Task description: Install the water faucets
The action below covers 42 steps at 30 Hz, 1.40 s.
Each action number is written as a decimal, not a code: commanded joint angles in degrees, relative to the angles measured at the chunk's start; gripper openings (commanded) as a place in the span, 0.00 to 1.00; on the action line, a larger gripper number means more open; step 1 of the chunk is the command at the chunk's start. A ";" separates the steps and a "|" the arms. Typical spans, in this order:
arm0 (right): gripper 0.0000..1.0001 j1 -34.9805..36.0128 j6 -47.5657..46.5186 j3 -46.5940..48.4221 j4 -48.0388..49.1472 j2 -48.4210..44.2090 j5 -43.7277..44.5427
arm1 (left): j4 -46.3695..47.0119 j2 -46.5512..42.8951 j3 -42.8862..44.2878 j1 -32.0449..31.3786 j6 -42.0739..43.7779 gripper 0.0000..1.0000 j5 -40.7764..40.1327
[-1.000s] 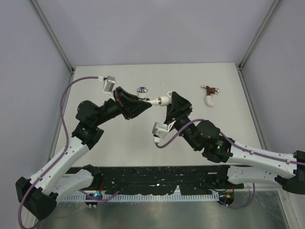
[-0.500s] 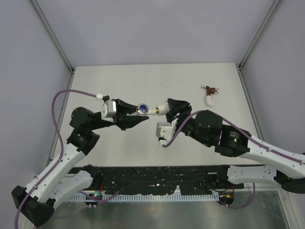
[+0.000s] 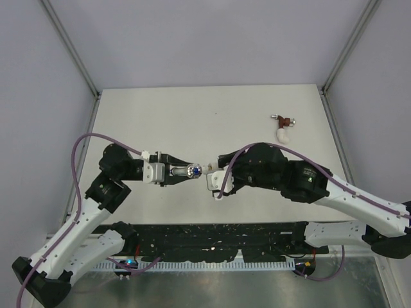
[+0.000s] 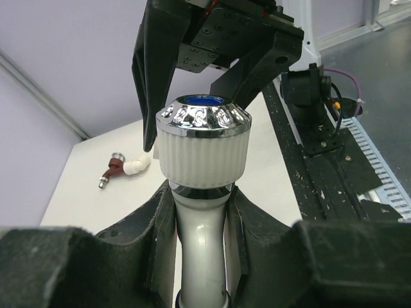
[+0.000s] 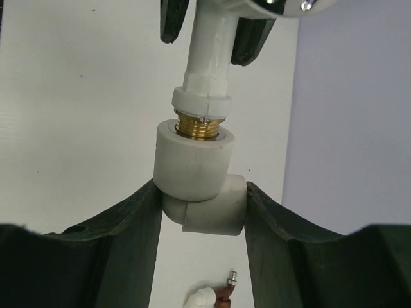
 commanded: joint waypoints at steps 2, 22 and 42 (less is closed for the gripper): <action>0.06 0.18 1.90 4.19 4.69 3.04 -24.67 | 1.83 -0.32 -0.46 -1.44 5.72 0.00 1.31; 0.24 -8.88 5.06 8.06 0.64 8.13 -38.66 | 31.00 -7.17 -18.39 -1.44 -14.47 0.00 -15.19; 0.85 -13.10 7.97 -2.47 19.67 2.17 -27.69 | 31.65 -12.62 -26.32 0.05 -42.77 0.00 -45.17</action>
